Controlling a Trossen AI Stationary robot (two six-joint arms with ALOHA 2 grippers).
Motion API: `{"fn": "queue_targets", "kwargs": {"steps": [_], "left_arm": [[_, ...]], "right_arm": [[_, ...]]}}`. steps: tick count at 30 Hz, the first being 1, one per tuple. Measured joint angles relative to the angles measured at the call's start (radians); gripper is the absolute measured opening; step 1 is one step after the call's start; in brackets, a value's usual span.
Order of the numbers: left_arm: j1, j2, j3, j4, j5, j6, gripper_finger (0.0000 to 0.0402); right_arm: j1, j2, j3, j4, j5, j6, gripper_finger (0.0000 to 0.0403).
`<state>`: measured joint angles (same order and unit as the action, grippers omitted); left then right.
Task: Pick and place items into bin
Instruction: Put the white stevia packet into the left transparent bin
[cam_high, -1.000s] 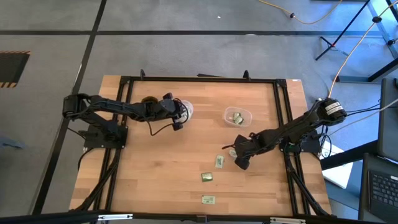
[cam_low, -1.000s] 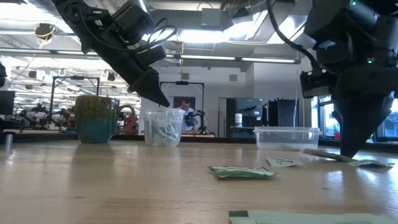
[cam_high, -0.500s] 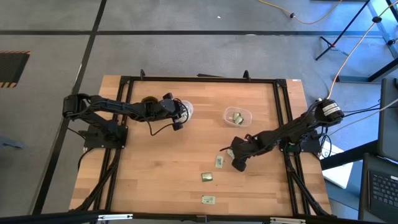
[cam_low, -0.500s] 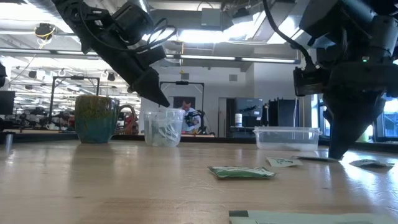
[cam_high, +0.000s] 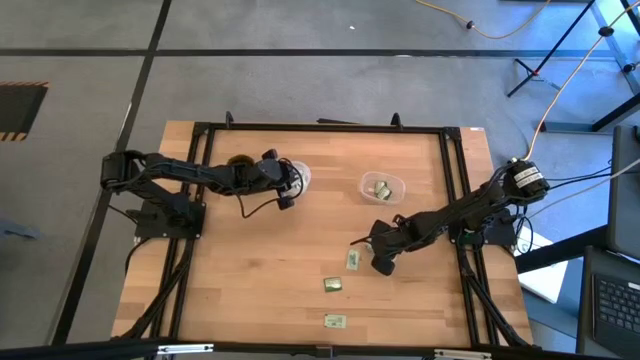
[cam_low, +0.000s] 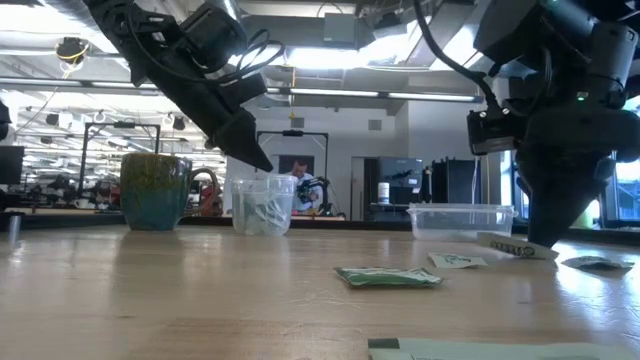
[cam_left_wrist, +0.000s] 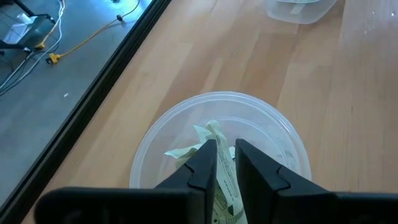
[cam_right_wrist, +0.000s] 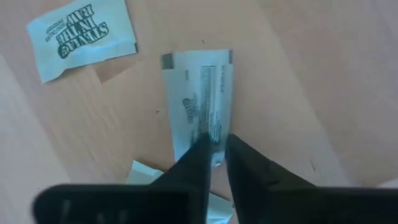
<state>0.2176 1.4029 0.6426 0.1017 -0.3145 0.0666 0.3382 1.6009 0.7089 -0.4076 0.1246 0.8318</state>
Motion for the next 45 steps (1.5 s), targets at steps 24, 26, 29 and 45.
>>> {"fn": "queue_targets", "kwargs": {"steps": [24,26,29,45], "left_arm": [[-0.015,0.0,0.0,0.106,0.001,0.192,0.0077],[-0.025,0.0,0.0,0.121,0.001,0.207,0.0081],[-0.04,0.0,0.0,0.13,0.002,0.217,0.0087],[-0.241,0.0,0.0,0.246,0.238,0.719,0.0132]], "right_arm": [[0.0,0.01,0.144,-0.089,0.009,-0.08,0.0001],[0.0,0.01,0.165,-0.088,0.012,-0.104,0.0001],[0.0,0.009,0.185,-0.092,0.028,-0.129,0.0],[-0.05,0.005,0.42,-0.041,0.089,-0.474,0.0]]}}
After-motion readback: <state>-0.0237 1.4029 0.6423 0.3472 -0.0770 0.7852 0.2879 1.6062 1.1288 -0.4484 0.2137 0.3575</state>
